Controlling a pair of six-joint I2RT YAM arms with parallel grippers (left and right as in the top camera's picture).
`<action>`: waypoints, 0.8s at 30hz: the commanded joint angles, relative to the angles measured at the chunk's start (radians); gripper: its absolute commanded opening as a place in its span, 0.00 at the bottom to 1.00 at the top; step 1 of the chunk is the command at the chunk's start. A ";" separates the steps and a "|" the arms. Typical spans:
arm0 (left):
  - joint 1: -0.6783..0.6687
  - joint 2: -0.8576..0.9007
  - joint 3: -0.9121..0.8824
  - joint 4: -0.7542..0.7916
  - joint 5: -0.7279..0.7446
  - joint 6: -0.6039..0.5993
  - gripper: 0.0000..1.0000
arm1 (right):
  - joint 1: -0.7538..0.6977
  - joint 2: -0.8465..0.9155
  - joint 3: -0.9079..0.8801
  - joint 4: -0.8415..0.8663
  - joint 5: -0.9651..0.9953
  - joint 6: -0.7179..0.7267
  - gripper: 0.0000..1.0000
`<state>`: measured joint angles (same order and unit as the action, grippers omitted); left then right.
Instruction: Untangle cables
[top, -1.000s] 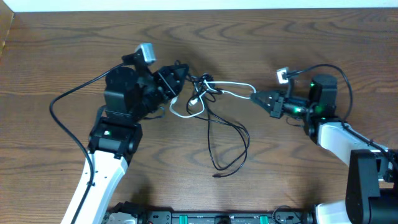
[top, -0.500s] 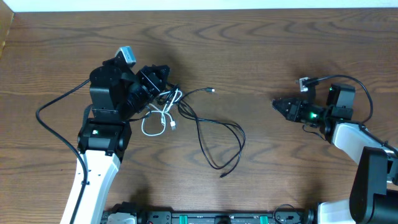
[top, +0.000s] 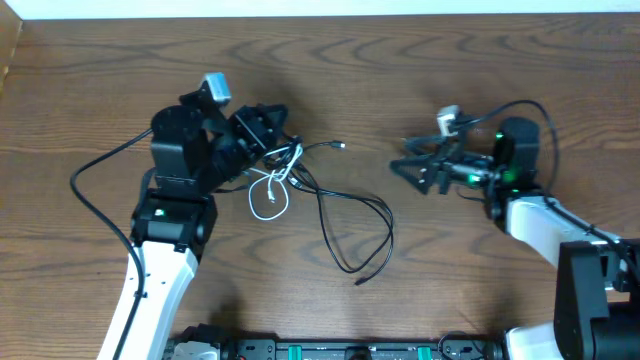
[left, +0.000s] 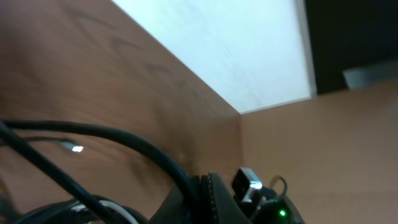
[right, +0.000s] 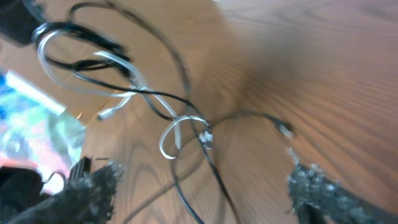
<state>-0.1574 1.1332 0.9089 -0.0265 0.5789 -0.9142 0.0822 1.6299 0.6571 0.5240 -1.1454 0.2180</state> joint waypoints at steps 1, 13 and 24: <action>-0.052 -0.009 0.028 0.053 0.023 -0.012 0.07 | 0.081 0.008 0.001 0.069 -0.038 -0.014 0.93; -0.200 -0.009 0.029 0.201 0.023 -0.012 0.08 | 0.208 0.008 0.001 0.187 0.100 -0.014 0.96; -0.277 -0.009 0.029 0.201 0.056 -0.012 0.07 | 0.207 0.008 0.001 0.202 0.114 -0.014 0.86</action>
<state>-0.4206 1.1332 0.9089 0.1638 0.6014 -0.9237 0.2859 1.6299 0.6571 0.7223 -1.0512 0.2153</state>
